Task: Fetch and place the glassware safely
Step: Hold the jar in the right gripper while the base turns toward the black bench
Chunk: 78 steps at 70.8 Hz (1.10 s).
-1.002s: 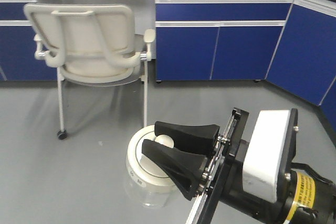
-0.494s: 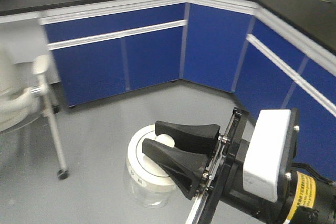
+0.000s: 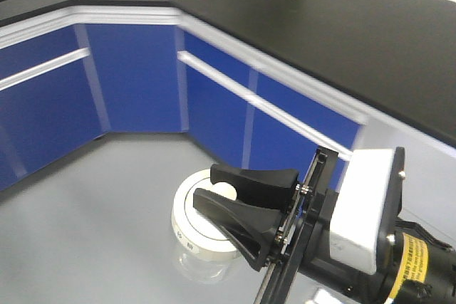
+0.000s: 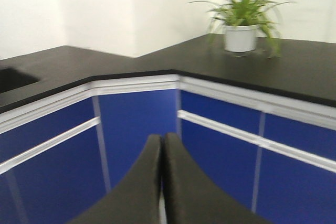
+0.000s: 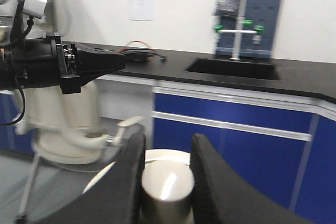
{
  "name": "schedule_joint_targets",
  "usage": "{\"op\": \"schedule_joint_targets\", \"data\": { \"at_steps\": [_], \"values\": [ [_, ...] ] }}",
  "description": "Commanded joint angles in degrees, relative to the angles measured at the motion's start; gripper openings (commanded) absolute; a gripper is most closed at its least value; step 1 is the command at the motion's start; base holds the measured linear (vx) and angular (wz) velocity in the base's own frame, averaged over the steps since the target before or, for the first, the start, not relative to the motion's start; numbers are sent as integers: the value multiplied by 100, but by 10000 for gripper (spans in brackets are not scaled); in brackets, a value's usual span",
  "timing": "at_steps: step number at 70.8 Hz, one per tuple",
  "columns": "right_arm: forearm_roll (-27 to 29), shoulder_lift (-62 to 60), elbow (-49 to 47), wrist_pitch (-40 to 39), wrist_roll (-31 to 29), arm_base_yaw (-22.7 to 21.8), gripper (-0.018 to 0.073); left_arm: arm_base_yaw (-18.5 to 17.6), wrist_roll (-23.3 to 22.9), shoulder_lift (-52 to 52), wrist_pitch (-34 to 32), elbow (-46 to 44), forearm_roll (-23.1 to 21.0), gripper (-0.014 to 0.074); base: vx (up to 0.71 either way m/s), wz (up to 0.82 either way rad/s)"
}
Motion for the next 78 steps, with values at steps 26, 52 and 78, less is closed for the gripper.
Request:
{"op": "schedule_joint_targets", "data": {
  "at_steps": [26,52,78],
  "values": [
    [99,-120,-175,-593,-14,-8,-3,-38,-35,-1,-405,-153,-26,-7,19,-75],
    [99,-120,-175,-601,-14,-8,-3,-38,-35,-1,-405,-153,-26,-7,18,-69],
    [99,-120,-175,-601,-14,-8,-3,-38,-35,-1,-405,-153,-26,-7,17,-56]
  ]
}}
